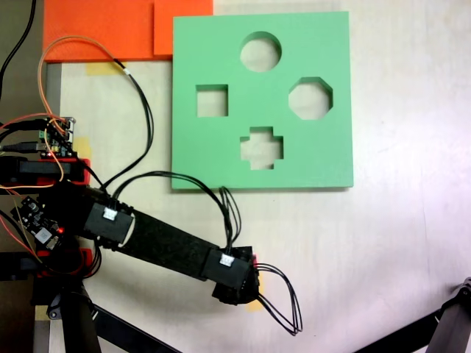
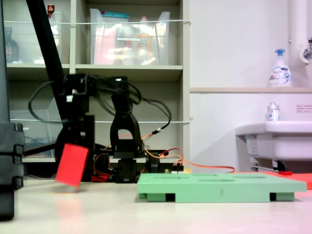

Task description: Put the square block into the corresponding hole

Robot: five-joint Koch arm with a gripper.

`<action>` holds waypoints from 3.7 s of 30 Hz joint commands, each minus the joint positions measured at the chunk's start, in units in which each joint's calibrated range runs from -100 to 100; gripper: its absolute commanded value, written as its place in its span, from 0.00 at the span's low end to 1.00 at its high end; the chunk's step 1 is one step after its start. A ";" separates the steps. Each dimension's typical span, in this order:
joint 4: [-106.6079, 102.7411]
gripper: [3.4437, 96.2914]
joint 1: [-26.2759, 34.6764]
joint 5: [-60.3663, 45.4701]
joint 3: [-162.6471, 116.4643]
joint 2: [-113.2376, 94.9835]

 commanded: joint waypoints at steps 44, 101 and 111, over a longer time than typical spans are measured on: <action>-3.72 0.17 38.93 42.25 18.35 7.19; -3.72 0.18 38.44 40.73 11.97 4.82; -3.72 0.18 39.85 41.17 18.35 14.18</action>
